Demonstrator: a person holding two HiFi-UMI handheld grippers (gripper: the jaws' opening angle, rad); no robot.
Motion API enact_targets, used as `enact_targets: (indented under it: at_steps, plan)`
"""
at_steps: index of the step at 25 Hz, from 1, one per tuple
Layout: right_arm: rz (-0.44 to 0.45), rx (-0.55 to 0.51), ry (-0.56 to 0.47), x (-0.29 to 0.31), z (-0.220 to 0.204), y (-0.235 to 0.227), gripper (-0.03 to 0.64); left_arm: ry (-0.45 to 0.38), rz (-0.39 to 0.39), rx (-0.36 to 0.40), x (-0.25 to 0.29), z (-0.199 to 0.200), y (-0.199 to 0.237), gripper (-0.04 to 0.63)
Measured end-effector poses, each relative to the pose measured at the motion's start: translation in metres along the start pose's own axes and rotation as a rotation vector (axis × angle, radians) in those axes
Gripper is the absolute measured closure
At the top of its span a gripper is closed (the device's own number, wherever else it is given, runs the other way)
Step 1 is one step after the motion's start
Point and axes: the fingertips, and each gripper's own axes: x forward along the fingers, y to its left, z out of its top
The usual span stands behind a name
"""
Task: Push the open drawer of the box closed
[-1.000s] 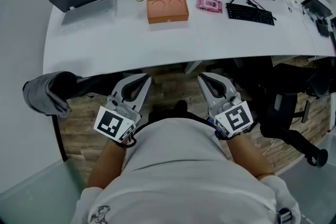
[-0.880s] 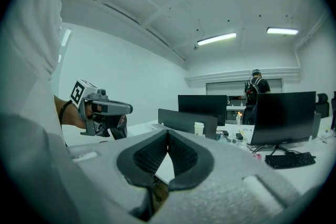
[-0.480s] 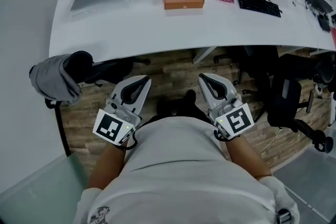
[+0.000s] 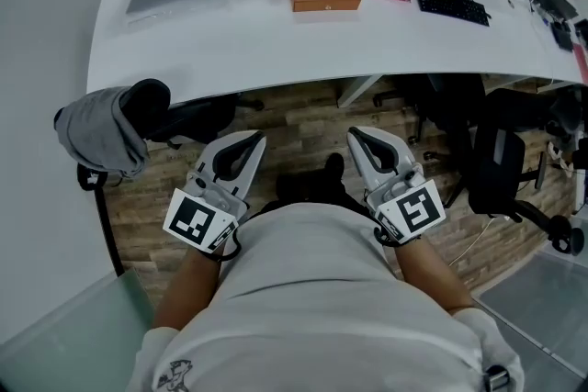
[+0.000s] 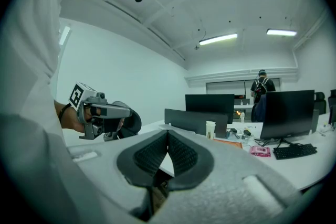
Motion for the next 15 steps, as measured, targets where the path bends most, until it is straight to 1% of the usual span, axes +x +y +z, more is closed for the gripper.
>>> enact_targets:
  at_steps: [5, 15]
  plan:
    - [-0.017, 0.004, 0.013, -0.0055, -0.0026, 0.0033, 0.614, -0.002, -0.024, -0.006, 0.0006, -0.0007, -0.0040, 0.597]
    - [-0.028, -0.010, 0.020, -0.0044, -0.0001, 0.0042, 0.615, -0.009, -0.042, -0.010, 0.0007, 0.0000, -0.0024, 0.597]
